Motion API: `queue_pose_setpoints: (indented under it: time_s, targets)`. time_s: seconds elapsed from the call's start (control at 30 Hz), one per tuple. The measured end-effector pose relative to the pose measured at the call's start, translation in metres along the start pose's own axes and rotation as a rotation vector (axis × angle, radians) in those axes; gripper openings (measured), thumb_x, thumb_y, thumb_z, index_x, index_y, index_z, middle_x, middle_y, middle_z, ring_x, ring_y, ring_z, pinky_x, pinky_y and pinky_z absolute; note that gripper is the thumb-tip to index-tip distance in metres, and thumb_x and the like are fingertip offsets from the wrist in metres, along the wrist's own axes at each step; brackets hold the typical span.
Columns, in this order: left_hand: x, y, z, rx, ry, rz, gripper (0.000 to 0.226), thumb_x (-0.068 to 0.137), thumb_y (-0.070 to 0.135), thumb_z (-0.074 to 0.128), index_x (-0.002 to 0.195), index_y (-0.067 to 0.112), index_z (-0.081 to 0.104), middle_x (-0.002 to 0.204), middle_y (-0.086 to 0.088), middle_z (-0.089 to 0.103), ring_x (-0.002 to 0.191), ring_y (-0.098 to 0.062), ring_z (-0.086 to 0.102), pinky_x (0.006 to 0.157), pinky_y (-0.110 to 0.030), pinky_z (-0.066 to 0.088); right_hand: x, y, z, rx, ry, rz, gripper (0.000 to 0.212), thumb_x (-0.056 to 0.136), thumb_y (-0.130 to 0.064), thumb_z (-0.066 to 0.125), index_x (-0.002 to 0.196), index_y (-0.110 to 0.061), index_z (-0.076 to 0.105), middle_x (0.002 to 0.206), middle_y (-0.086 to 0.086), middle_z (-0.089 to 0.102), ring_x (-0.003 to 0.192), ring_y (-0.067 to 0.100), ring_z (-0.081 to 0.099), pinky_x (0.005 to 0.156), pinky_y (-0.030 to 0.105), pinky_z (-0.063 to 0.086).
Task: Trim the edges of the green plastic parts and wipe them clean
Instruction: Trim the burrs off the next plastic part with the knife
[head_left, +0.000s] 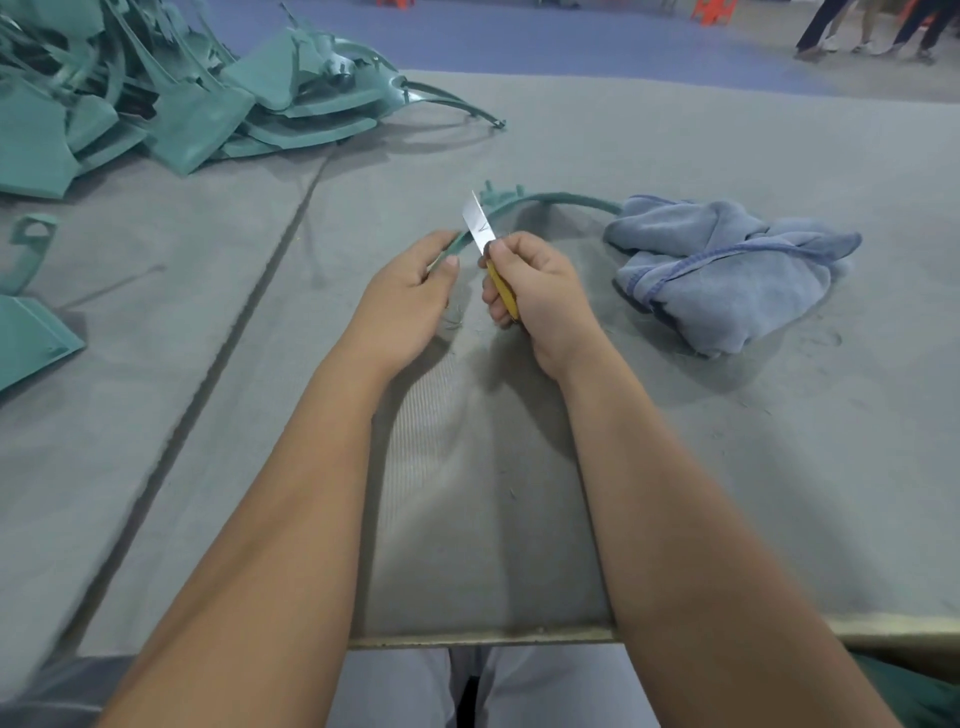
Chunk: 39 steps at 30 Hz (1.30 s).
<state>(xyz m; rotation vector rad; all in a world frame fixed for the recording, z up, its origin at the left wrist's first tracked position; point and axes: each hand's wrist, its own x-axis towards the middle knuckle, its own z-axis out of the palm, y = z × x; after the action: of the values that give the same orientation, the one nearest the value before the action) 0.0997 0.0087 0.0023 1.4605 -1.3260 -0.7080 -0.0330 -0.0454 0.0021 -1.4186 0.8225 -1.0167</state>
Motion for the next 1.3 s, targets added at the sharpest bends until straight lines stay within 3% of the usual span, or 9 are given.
queue_pose_setpoints:
  time_s: [0.13,0.23,0.43,0.57,0.7,0.87,1.0,1.13,1.3]
  targets:
    - [0.004,-0.002,0.005,-0.077,0.114,-0.164,0.010,0.084,0.022,0.051,0.085,0.026,0.060,0.058,0.013,0.049,0.045,-0.001,0.042,0.048,-0.024,0.032,-0.003,-0.002,0.000,-0.023,-0.042,-0.030,0.021,0.099,-0.017,0.048,0.081,-0.012,0.058,0.058,0.007,0.053,0.045,0.014,0.042,0.044,0.025,0.033]
    - [0.006,0.001,0.006,-0.194,0.089,-0.213,0.018,0.081,0.005,0.047,0.075,0.017,0.060,0.051,0.010,0.044,0.044,-0.005,0.037,0.043,-0.020,0.028,-0.003,-0.001,0.001,-0.037,-0.046,-0.019,0.024,0.098,-0.018,0.050,0.077,-0.013,0.059,0.052,0.004,0.050,0.041,0.014,0.037,0.041,0.021,0.028]
    - [0.002,0.003,0.001,-0.217,-0.110,-0.191,0.028,0.084,0.013,0.048,0.095,0.024,0.071,0.065,0.004,0.056,0.044,-0.009,0.044,0.041,-0.016,0.035,0.002,0.002,-0.002,0.058,0.120,-0.014,0.026,0.099,-0.018,0.049,0.075,-0.015,0.060,0.051,0.001,0.046,0.043,0.010,0.033,0.041,0.019,0.029]
    - [0.005,0.001,0.002,-0.203,-0.093,-0.240,0.045,0.082,-0.004,0.039,0.101,0.025,0.067,0.088,-0.002,0.052,0.054,-0.009,0.053,0.048,-0.019,0.047,0.006,0.005,-0.004,0.039,0.176,0.008,0.023,0.098,-0.019,0.051,0.079,-0.014,0.064,0.052,0.001,0.049,0.042,0.010,0.036,0.041,0.019,0.032]
    - [0.007,0.000,0.005,-0.200,-0.035,-0.258,0.044,0.095,-0.009,0.031,0.126,0.014,0.054,0.097,-0.004,0.048,0.076,-0.013,0.054,0.059,-0.018,0.055,0.005,0.004,-0.001,-0.070,0.109,0.006,0.025,0.097,-0.018,0.050,0.077,-0.014,0.065,0.048,-0.003,0.048,0.038,0.006,0.035,0.039,0.016,0.030]
    - [0.006,0.001,0.009,-0.150,-0.024,-0.250,0.028,0.100,0.003,0.033,0.094,0.016,0.057,0.090,-0.005,0.058,0.068,-0.011,0.058,0.054,-0.018,0.053,0.001,0.003,0.003,-0.208,-0.022,-0.029,0.032,0.097,-0.017,0.050,0.066,-0.011,0.057,0.046,-0.002,0.041,0.042,0.007,0.034,0.044,0.019,0.030]
    - [0.007,0.004,0.011,-0.128,-0.030,-0.280,0.020,0.093,0.012,0.046,0.079,0.016,0.059,0.055,0.000,0.059,0.044,-0.012,0.050,0.045,-0.021,0.040,0.002,0.002,0.004,-0.260,-0.014,-0.033,0.032,0.097,-0.016,0.049,0.066,-0.007,0.054,0.047,0.000,0.039,0.042,0.007,0.033,0.047,0.023,0.029]
    - [0.006,0.007,0.010,-0.402,-0.041,-0.265,0.014,0.080,0.004,0.052,0.077,0.014,0.061,0.060,0.003,0.053,0.051,-0.010,0.045,0.044,-0.021,0.039,0.002,-0.001,0.003,-0.215,0.005,-0.014,0.033,0.097,-0.014,0.051,0.064,-0.010,0.052,0.047,0.000,0.038,0.038,0.002,0.033,0.042,0.016,0.028]
    - [0.003,0.006,0.011,-0.453,-0.151,-0.171,0.020,0.098,0.006,0.048,0.093,0.015,0.065,0.073,0.002,0.054,0.053,-0.004,0.041,0.054,-0.021,0.042,-0.001,-0.003,0.002,-0.212,-0.026,-0.002,0.036,0.098,-0.012,0.049,0.062,-0.013,0.055,0.046,-0.004,0.041,0.038,0.001,0.034,0.042,0.013,0.029]
